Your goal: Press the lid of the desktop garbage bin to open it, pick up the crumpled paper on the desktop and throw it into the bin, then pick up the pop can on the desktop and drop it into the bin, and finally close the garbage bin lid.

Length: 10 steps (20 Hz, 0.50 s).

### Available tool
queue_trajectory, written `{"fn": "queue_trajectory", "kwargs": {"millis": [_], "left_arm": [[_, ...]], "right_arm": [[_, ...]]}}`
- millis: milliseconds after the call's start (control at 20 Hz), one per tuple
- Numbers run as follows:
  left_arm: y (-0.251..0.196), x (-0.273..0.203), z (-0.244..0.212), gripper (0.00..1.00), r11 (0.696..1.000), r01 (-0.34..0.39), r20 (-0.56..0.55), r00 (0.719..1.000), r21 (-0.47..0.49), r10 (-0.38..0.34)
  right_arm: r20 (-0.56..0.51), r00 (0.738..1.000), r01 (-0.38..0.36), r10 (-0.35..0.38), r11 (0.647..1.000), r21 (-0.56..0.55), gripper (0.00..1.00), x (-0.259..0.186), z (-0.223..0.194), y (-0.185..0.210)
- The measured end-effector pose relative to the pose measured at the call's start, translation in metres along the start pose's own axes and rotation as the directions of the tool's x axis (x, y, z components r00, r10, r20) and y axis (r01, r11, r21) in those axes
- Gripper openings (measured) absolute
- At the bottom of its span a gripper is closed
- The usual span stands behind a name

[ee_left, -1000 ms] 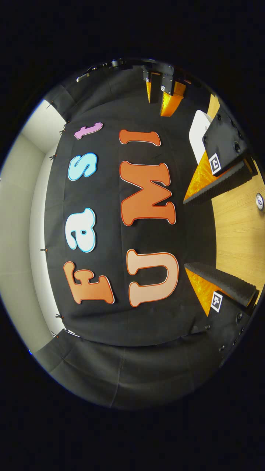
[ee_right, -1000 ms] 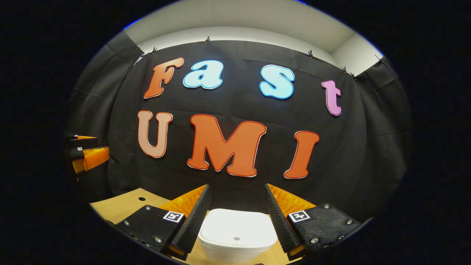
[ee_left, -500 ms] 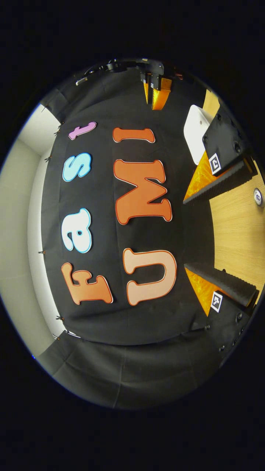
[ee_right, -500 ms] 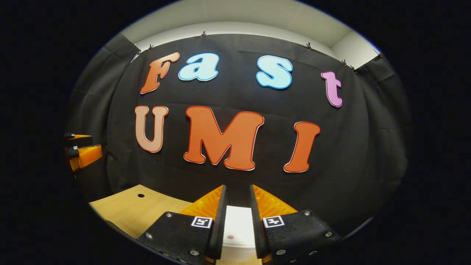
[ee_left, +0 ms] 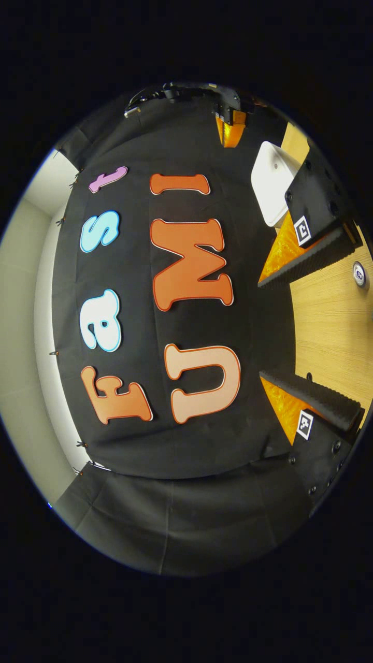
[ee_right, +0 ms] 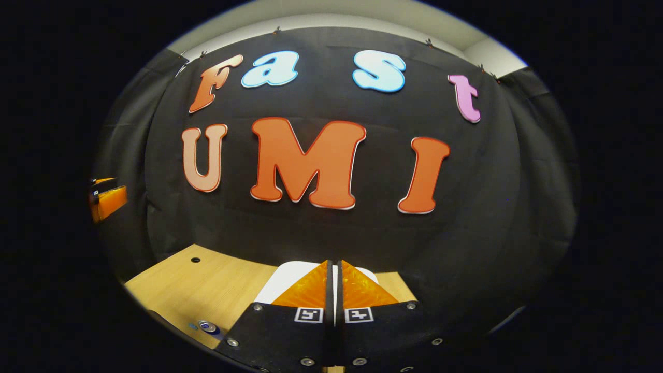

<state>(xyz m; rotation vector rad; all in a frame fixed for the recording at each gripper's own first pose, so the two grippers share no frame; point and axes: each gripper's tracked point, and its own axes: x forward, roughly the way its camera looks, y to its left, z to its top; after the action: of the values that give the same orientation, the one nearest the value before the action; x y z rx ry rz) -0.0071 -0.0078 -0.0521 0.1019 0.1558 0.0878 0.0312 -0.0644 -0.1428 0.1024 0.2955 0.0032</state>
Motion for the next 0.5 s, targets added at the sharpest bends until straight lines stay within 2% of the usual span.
{"fn": "queue_trajectory", "kwargs": {"millis": [250,500], "left_arm": [[-0.002,-0.002,-0.011,1.0,1.0,-0.023,-0.038,0.999,0.007,0.023],[-0.008,-0.005,-0.024,1.0,0.999,-0.02,-0.083,0.996,0.024,0.022]], "right_arm": [[-0.071,0.997,-0.032,0.033,0.999,0.012,0.01,0.014,-0.034,0.004],[-0.151,0.986,-0.075,0.071,0.997,-0.021,0.01,0.02,-0.069,0.014]]}}
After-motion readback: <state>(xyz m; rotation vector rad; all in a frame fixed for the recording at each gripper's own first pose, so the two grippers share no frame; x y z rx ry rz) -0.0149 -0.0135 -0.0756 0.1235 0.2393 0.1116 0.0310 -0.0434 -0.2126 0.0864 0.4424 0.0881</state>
